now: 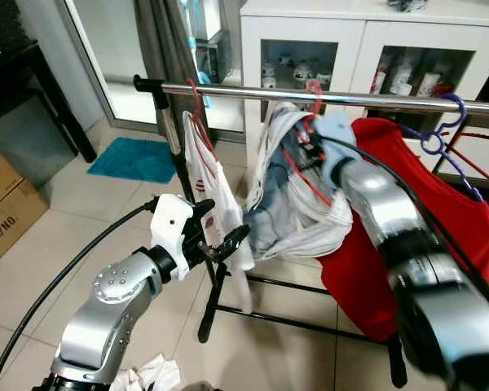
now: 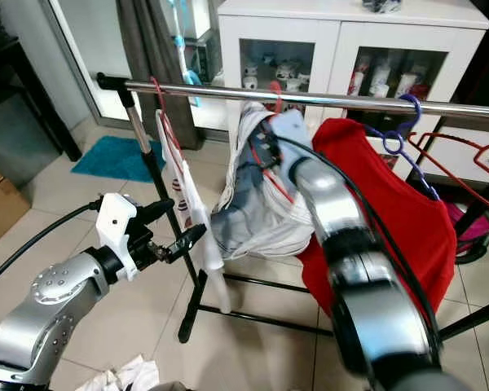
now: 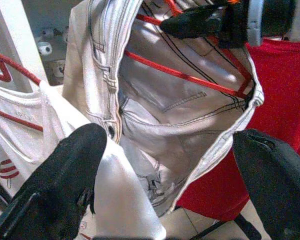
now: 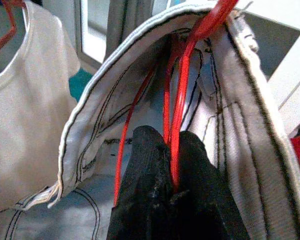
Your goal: Hang hanger
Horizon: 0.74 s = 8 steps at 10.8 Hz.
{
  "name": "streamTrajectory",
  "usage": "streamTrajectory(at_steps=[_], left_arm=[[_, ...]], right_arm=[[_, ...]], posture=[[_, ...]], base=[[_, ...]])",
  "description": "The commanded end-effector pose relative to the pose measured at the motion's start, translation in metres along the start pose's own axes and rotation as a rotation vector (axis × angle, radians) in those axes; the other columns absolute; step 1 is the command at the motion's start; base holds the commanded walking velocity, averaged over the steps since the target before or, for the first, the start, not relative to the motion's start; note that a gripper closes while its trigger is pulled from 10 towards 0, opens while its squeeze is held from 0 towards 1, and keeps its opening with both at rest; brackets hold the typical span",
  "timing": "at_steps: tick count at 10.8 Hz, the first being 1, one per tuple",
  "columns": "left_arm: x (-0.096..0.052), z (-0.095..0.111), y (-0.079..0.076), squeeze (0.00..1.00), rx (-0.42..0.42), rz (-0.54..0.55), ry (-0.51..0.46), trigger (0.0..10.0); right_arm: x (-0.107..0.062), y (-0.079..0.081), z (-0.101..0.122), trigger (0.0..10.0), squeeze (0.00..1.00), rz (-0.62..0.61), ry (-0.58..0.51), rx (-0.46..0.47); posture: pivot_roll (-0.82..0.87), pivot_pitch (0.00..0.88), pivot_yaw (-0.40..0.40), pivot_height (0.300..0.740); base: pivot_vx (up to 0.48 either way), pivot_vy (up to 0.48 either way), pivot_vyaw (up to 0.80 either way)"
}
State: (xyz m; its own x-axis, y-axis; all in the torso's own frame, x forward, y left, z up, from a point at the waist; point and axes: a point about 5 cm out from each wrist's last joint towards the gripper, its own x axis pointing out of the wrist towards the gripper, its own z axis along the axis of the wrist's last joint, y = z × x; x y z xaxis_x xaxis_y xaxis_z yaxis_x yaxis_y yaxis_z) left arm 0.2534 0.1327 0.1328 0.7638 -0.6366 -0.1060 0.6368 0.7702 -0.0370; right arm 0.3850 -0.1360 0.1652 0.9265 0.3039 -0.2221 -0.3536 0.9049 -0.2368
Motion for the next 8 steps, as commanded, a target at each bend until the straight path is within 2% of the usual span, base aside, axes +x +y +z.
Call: streamTrajectory(at_steps=[1, 2, 5, 6, 7, 8], left_arm=[[-0.002, 0.0, 0.004, 0.0, 0.005, 0.03, 0.003, 10.0], [-0.001, -0.002, 0.002, 0.0, 0.004, 0.032, 0.008, 10.0], [0.001, -0.003, 0.002, 0.0, 0.0, 0.026, 0.011, 10.0], [0.002, -0.003, 0.001, 0.0, -0.001, 0.025, 0.011, 10.0], [0.0, -0.005, 0.0, 0.0, -0.008, 0.03, 0.015, 10.0], [-0.002, -0.006, -0.001, 0.0, -0.011, 0.034, 0.018, 10.0]], right_arm=[[-0.005, -0.003, 0.027, 0.0, 0.0, -0.003, -0.133, -0.007], [-0.017, -0.005, 0.024, 0.0, 0.0, -0.021, -0.18, 0.007], [-0.032, -0.004, 0.028, 0.0, 0.0, -0.035, -0.288, 0.048], [-0.034, -0.002, 0.026, 0.0, 0.0, -0.023, -0.276, 0.034], [-0.043, 0.005, 0.009, 0.0, 0.0, -0.003, -0.228, 0.008], [-0.049, 0.008, -0.002, 0.0, 0.0, -0.012, -0.201, 0.027]], posture=[[0.0, 0.0, 0.079, 0.74], [0.0, 0.0, 0.084, 0.74], [-0.02, 0.0, 0.094, 0.74], [-0.01, 0.0, 0.092, 0.74], [-0.01, 0.0, 0.086, 0.74], [-0.01, 0.0, 0.076, 0.74]], base=[[0.0, 0.0, 0.0], [0.0, 0.0, 0.0], [-0.27, 0.0, 0.0], [-0.289, 0.0, 0.0], [-0.296, 0.0, 0.0], [-0.326, 0.0, 0.0]])
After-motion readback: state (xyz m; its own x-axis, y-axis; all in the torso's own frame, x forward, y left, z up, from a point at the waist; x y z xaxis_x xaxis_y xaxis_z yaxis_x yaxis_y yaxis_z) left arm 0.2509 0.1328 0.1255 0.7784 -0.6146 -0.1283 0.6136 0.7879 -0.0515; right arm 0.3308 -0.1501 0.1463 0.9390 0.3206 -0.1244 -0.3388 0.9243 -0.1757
